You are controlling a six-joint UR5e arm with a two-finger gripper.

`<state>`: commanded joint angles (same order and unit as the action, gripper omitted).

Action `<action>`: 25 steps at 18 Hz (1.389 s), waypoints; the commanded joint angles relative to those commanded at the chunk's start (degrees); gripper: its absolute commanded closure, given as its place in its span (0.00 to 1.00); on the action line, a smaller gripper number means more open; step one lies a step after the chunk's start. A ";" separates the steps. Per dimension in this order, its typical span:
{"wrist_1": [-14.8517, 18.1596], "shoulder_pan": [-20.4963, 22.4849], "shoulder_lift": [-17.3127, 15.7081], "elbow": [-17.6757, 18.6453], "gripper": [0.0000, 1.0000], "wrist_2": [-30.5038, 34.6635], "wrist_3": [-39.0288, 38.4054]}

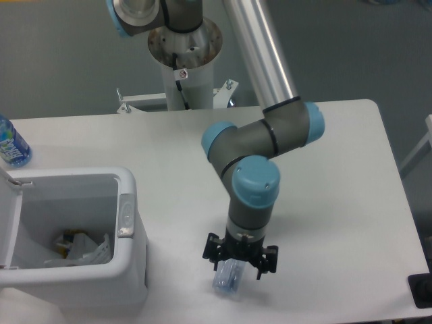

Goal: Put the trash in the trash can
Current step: 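Move the gripper down over the clear water bottle's end, then close the gripper around the water bottle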

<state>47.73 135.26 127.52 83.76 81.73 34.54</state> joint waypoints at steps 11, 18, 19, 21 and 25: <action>-1.93 -0.44 3.69 -0.97 0.00 3.26 0.35; -1.93 -1.23 3.78 -0.26 0.27 5.18 0.26; -2.02 -1.41 3.70 -0.35 0.30 5.36 0.26; -2.11 -1.41 3.70 -0.44 0.31 5.37 0.35; -2.11 -1.41 3.61 -0.35 0.33 5.37 0.35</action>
<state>45.62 133.86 131.13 83.41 87.10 34.89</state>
